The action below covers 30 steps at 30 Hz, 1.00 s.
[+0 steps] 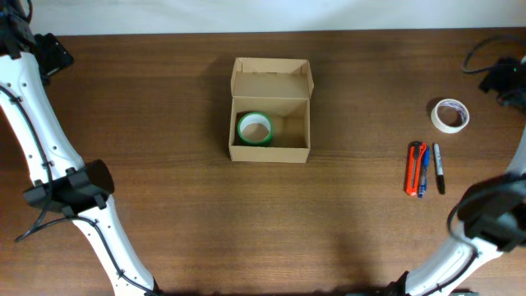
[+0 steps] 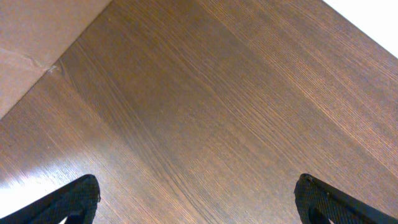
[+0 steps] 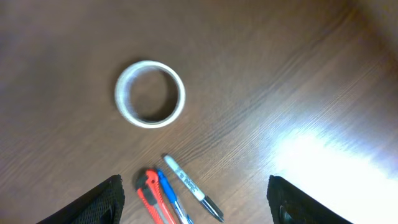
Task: Pack container
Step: 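Move the right gripper to the white masking tape and grasp it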
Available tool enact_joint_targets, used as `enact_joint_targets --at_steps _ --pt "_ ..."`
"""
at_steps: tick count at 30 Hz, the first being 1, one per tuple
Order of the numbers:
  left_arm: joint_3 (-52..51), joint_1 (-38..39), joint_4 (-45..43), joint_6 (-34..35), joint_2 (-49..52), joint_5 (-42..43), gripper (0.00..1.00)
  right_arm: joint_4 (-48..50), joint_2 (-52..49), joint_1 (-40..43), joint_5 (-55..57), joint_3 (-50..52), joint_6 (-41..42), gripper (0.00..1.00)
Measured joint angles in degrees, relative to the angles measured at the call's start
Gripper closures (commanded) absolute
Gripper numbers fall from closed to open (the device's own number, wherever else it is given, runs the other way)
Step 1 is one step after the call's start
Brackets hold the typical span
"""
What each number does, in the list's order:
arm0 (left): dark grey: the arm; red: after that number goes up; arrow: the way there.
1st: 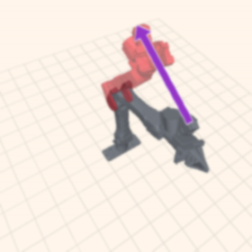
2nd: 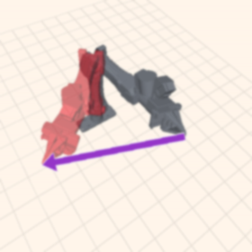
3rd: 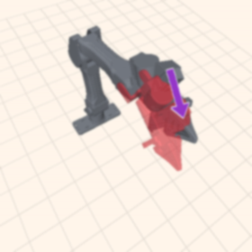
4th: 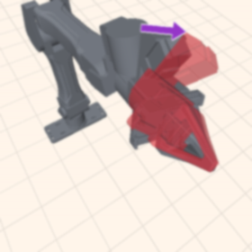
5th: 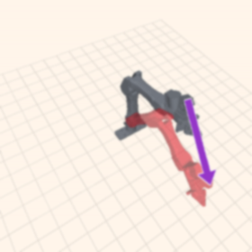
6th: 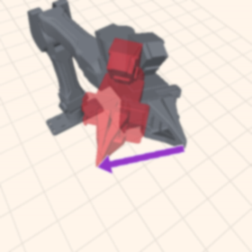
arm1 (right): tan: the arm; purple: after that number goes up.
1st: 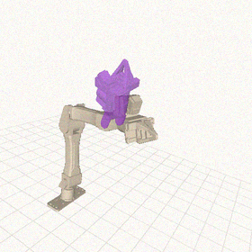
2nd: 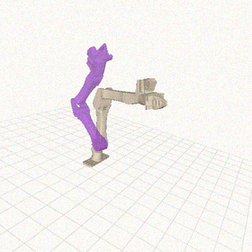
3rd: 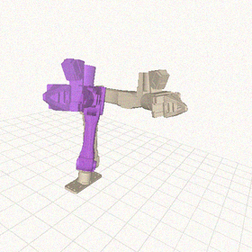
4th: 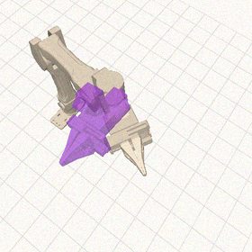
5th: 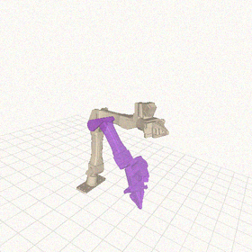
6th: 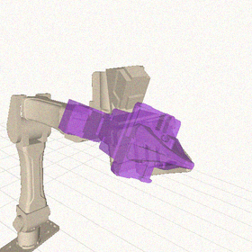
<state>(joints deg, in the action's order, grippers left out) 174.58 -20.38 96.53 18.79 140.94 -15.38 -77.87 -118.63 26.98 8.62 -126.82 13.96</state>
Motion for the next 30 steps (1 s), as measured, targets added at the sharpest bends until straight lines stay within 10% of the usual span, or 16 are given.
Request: enact_joint_targets --at_steps 30 --pt "0.00 0.00 0.00 0.00 0.00 0.00 0.00 7.15 -23.15 3.61 -12.44 0.37 8.87 0.37"
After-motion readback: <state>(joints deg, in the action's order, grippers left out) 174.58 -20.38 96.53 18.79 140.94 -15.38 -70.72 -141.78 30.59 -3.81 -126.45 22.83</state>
